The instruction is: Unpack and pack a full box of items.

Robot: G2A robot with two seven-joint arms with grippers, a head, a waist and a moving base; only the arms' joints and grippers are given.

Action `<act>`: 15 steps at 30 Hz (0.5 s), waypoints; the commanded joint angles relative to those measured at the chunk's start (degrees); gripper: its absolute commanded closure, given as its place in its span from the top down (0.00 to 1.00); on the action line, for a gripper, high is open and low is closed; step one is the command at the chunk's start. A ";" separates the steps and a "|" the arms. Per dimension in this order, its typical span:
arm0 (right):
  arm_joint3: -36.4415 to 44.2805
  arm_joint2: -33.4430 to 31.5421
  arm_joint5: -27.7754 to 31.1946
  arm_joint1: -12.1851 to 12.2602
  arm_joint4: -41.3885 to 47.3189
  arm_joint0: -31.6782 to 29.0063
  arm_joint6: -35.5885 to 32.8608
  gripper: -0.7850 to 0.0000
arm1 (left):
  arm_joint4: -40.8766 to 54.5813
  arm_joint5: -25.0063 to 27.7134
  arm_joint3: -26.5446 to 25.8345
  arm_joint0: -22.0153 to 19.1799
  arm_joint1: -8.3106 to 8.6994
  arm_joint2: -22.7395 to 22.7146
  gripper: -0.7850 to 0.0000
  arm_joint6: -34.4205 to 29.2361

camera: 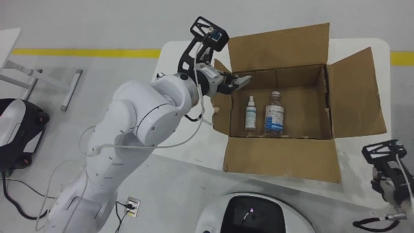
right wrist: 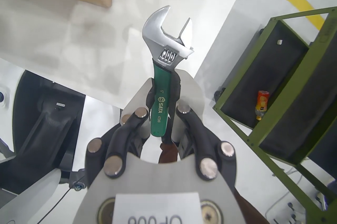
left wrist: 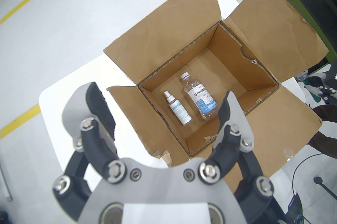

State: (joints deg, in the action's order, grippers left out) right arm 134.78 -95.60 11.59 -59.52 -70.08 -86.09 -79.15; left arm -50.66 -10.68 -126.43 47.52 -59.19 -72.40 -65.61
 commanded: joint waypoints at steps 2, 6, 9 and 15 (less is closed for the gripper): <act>-0.14 -4.39 2.29 0.04 3.78 -1.91 6.65 0.00 | 0.00 0.00 0.00 0.00 0.00 0.00 1.00 0.00; -0.14 -9.66 6.84 0.09 9.60 -4.41 14.97 0.00 | 0.00 0.00 0.00 0.00 0.00 0.00 1.00 0.00; -0.14 -12.92 10.53 0.16 12.99 -6.35 19.41 0.00 | 0.00 0.00 0.00 0.00 0.00 0.00 1.00 0.00; -0.14 -17.49 16.70 0.36 17.09 -8.92 25.73 0.00 | 0.00 0.00 0.00 0.00 0.00 0.00 1.00 0.00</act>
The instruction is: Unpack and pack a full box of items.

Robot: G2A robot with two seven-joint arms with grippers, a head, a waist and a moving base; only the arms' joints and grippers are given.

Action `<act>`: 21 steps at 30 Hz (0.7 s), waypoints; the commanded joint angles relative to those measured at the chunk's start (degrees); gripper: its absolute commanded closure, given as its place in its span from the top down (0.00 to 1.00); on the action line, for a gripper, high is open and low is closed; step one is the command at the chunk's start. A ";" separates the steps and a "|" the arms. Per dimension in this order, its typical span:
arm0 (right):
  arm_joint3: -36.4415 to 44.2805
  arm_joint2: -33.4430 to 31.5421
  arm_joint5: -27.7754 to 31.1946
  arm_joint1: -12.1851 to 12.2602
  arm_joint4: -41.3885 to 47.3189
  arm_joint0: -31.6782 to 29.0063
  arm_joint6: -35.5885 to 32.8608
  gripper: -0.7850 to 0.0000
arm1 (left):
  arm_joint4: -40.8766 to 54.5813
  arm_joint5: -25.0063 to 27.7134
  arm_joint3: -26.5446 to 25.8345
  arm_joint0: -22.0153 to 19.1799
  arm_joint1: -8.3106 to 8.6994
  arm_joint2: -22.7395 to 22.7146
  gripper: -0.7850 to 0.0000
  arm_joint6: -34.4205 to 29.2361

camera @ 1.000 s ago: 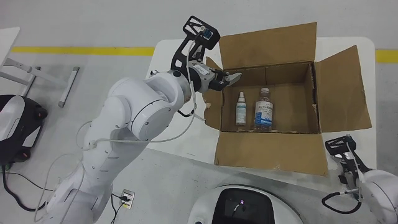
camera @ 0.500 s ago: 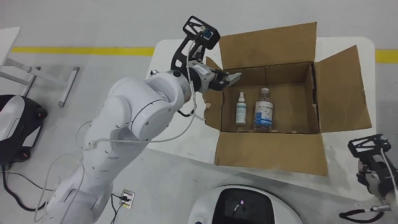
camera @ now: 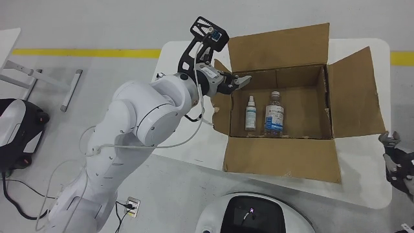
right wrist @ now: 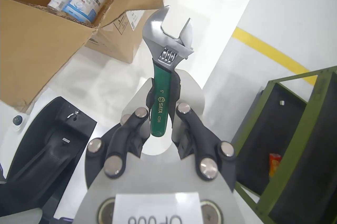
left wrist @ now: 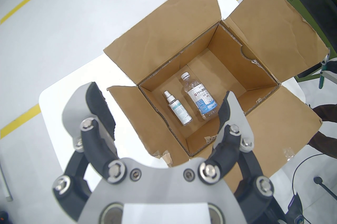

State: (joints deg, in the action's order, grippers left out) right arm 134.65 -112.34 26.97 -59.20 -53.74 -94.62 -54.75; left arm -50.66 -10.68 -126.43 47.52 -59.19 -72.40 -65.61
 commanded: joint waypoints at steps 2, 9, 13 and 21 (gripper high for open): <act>0.00 -1.92 3.92 0.15 1.53 -1.31 2.95 0.00 | 0.00 0.00 0.00 0.00 0.00 0.00 1.00 0.00; 0.00 -6.56 10.90 0.17 5.34 -6.80 9.03 0.00 | -0.53 0.67 0.11 1.64 0.03 -0.50 1.00 2.90; 0.00 -8.99 15.28 0.11 7.69 -9.84 13.29 0.00 | -1.56 0.63 -0.63 2.93 0.14 -2.08 1.00 4.46; 0.00 -7.89 21.43 0.95 10.72 -8.46 15.79 0.00 | -6.56 -0.72 -3.13 6.99 0.66 -7.48 1.00 5.46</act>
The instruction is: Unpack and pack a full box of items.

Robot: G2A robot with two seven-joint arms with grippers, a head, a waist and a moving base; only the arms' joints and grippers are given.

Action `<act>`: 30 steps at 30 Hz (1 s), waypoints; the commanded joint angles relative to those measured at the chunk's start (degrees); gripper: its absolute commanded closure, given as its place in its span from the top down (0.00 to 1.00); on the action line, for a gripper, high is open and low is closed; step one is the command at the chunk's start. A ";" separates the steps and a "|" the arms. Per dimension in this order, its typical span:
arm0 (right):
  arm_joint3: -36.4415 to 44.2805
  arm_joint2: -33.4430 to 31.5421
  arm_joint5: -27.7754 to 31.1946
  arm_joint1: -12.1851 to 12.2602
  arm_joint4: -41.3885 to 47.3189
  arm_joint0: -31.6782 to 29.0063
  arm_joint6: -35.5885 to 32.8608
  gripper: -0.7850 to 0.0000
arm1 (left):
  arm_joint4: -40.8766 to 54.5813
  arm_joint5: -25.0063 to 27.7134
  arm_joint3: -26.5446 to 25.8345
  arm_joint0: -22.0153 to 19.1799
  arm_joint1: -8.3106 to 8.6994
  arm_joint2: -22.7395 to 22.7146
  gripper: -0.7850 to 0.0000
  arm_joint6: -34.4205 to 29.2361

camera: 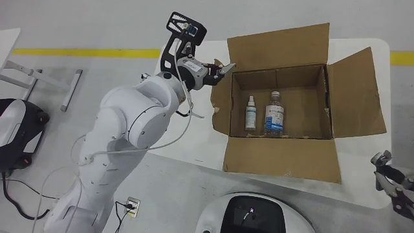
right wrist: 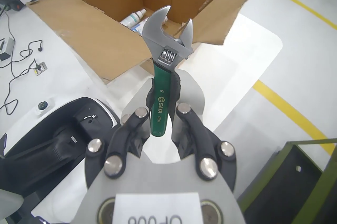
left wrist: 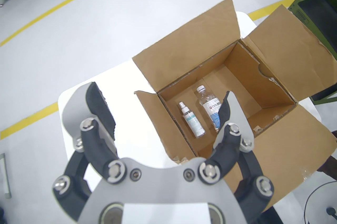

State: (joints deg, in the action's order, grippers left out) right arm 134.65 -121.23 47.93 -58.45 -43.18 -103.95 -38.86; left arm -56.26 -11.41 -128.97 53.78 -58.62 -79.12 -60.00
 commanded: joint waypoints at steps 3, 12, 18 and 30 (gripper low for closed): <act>0.00 4.95 2.17 0.92 -1.75 3.30 -3.37 0.00 | -1.13 0.03 -0.74 0.90 0.11 -0.95 1.00 -0.20; 0.00 4.95 2.17 0.92 -1.75 3.30 -3.37 0.00 | -1.13 0.03 -0.74 0.90 0.11 -0.95 1.00 -0.20; 0.00 5.51 1.85 1.11 -4.83 5.54 -1.18 0.00 | -1.13 0.03 -0.74 0.90 0.11 -0.95 1.00 -0.20; 0.00 17.89 -9.38 1.69 -6.84 18.30 2.45 0.00 | -1.13 0.03 -0.74 0.90 0.11 -0.95 1.00 -0.20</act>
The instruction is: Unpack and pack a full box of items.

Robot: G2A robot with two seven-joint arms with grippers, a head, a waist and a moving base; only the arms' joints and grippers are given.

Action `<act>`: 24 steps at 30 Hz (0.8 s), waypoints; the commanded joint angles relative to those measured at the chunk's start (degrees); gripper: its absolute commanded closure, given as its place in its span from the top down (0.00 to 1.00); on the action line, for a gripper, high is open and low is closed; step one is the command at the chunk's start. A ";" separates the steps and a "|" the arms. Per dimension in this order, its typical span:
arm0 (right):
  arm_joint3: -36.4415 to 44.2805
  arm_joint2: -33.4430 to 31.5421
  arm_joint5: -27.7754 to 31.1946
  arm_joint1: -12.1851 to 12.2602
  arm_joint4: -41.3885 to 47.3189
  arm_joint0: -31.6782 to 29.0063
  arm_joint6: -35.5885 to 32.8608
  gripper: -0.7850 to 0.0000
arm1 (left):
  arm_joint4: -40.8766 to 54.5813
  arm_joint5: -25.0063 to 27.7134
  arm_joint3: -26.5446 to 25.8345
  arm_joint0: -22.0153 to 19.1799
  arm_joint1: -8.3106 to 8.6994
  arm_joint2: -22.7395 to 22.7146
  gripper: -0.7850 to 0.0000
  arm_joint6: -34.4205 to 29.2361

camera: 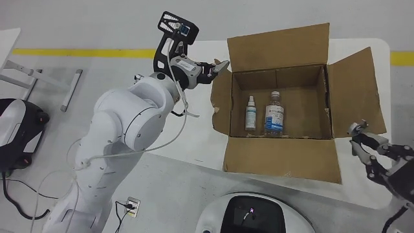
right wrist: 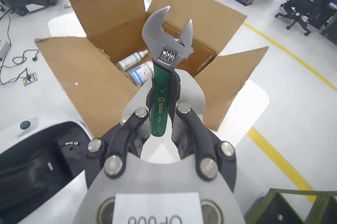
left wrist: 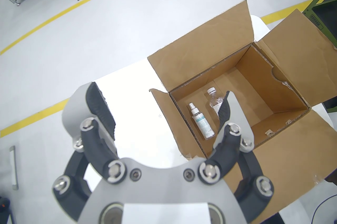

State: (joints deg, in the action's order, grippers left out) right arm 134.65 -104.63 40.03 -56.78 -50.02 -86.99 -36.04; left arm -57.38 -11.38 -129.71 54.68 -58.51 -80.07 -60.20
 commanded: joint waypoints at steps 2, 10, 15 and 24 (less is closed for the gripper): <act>0.00 3.97 -4.72 0.03 -0.21 3.81 -1.26 0.00 | 0.00 0.00 0.00 0.00 0.00 0.00 1.00 0.00; -1.87 11.66 -18.55 -0.38 3.55 9.71 -3.97 0.00 | 0.00 0.00 0.00 0.00 0.00 0.00 1.00 0.00; -7.60 20.71 -25.86 -0.99 -2.03 16.52 -5.19 0.00 | 0.00 0.00 0.00 0.00 0.00 0.00 1.00 0.00; -18.20 36.20 -37.87 -3.17 -11.58 28.81 -8.84 0.00 | 0.00 0.00 0.00 0.00 0.00 0.00 1.00 0.00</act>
State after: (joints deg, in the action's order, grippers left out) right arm 117.65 -69.86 3.84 -59.72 -60.30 -59.39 -44.43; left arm -57.38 -11.38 -129.71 54.68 -58.51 -80.07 -60.20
